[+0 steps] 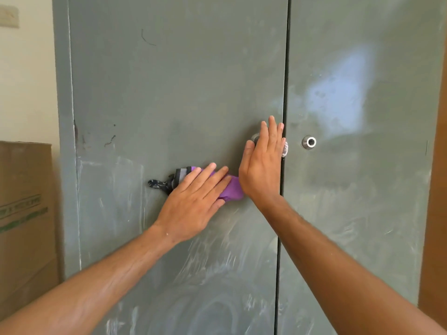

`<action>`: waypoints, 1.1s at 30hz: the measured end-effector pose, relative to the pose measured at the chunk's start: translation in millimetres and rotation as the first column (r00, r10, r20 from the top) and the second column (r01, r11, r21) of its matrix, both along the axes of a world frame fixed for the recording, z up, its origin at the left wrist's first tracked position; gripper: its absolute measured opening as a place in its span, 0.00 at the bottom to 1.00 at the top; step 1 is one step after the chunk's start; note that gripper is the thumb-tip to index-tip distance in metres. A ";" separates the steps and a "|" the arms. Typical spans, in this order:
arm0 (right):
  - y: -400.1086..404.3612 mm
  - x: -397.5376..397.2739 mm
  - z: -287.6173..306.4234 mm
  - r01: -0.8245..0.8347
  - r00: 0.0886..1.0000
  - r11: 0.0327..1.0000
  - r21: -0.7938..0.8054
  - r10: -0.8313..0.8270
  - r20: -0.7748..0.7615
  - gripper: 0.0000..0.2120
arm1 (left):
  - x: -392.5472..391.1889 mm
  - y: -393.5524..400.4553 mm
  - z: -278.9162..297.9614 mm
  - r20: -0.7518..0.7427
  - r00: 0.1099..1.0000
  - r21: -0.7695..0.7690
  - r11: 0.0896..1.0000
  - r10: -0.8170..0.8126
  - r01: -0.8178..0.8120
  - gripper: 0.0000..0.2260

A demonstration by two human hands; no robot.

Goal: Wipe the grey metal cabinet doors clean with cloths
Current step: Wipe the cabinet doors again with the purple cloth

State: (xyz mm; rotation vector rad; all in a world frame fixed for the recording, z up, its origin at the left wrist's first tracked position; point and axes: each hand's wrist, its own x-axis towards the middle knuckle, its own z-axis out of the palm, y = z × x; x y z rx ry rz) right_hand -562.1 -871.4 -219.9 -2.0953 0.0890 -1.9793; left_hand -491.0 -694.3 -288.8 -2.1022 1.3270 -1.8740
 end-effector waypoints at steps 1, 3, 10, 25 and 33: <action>0.7 0.1 -0.9 0.002 1.000 1.000 0.001 -0.002 0.001 0.28 | 5.7 15.7 -2.3 0.021 1.000 0.006 1.000 0.017 -0.017 0.23; 1.1 1.5 -2.0 0.010 1.000 1.000 0.003 -0.010 0.005 0.28 | 15.9 40.1 12.5 0.015 1.000 -0.089 0.996 0.022 -0.020 0.23; 0.1 2.3 -1.8 0.049 0.999 0.999 -0.006 -0.049 -0.003 0.28 | 1.1 27.6 6.4 0.013 0.996 -0.068 0.993 0.092 -0.091 0.30; 4.0 -1.4 -0.8 0.052 0.998 0.999 0.007 -0.051 -0.025 0.28 | 32.7 132.5 -14.7 -0.143 0.986 -0.164 0.980 0.089 -0.112 0.24; 6.3 -2.5 -0.8 0.039 0.999 0.999 -0.003 -0.039 -0.017 0.25 | 39.1 143.6 32.5 -0.274 0.961 -0.512 0.843 0.021 -0.164 0.24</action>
